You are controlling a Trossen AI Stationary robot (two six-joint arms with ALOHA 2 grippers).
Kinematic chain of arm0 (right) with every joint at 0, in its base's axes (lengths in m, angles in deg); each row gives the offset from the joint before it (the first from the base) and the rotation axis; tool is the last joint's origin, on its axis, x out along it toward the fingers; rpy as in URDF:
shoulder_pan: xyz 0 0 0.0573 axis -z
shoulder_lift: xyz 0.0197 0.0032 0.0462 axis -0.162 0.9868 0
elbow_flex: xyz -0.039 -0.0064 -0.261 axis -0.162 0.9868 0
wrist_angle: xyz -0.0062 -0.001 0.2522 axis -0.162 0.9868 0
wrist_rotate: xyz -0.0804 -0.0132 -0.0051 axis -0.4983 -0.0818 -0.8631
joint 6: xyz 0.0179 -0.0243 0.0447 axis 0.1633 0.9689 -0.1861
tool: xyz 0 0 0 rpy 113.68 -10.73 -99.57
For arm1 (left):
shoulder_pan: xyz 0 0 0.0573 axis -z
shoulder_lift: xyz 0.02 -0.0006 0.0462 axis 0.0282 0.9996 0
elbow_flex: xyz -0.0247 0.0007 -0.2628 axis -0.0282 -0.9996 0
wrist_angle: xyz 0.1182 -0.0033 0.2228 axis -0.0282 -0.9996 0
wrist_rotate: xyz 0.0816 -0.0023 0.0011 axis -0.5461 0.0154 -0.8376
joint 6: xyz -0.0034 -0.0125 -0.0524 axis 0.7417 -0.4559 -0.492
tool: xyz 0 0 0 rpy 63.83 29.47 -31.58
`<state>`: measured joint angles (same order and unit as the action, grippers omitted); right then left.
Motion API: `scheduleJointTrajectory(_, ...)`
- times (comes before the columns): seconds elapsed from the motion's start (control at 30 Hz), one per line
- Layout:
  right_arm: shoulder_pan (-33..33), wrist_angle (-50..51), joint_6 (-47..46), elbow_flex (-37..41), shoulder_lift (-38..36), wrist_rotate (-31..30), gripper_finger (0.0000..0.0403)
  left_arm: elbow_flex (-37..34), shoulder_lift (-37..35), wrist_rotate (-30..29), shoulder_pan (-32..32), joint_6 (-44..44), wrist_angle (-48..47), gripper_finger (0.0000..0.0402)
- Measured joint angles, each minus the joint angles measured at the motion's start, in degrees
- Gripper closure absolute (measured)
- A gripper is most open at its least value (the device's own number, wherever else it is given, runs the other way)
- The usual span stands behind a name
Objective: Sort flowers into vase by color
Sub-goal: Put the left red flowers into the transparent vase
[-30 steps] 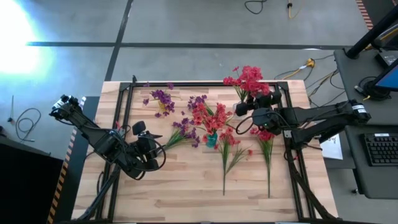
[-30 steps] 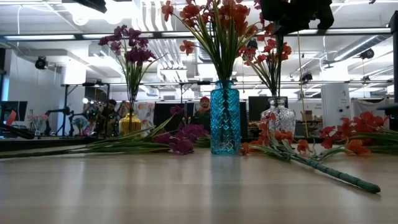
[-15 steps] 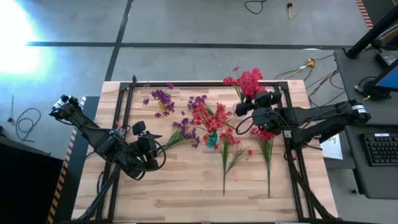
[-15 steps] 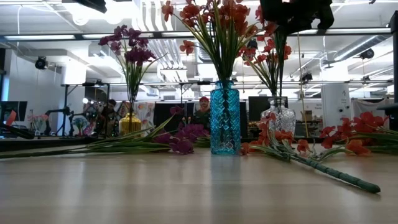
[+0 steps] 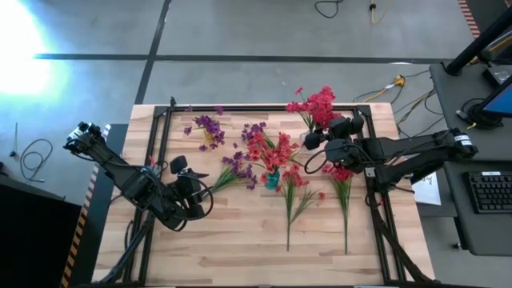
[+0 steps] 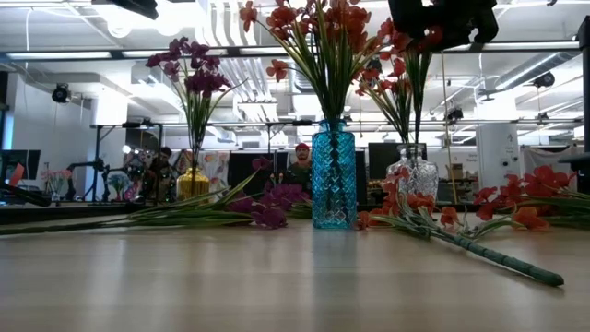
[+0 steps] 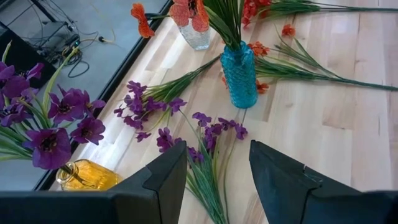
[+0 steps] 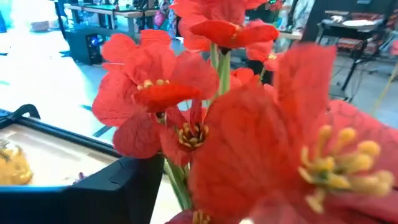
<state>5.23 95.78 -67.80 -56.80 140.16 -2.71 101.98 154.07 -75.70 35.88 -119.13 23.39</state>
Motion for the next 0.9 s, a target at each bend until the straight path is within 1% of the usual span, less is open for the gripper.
scheduleJointTrajectory(0.2, 0.0, 2.4, -0.3, 0.0, -1.9, 1.8, 0.0118, 0.0, 0.0, 0.9, 0.0, -0.6, 0.0, 0.0242)
scheduleJointTrajectory(0.37, 0.0, 6.1, -3.7, 0.0, -3.9, 5.8, 0.0092, 0.0, 0.0, 1.4, 0.0, -1.6, 0.0, 0.0242)
scheduleJointTrajectory(0.53, 0.0, 7.3, -5.4, 0.0, -4.8, 9.8, 0.0071, 0.0, 0.0, 1.4, 0.0, -1.6, 0.0, 0.0242)
scheduleJointTrajectory(0.67, 0.0, 8.5, -6.7, 0.0, -5.4, 11.1, 0.0062, 0.0, 0.3, 1.5, 0.0, -1.9, 0.0, 0.0242)
scheduleJointTrajectory(0.8, 0.0, 9.2, -7.3, -0.3, -5.9, 11.6, 0.0063, 0.0, 0.9, 1.5, 0.0, -2.9, 0.0, 0.0242)
scheduleJointTrajectory(0.9, 0.0, 11.0, -7.1, -1.8, -6.4, 13.2, 0.0066, 0.0, 1.4, 3.3, 0.0, -4.6, 0.0, 0.0242)
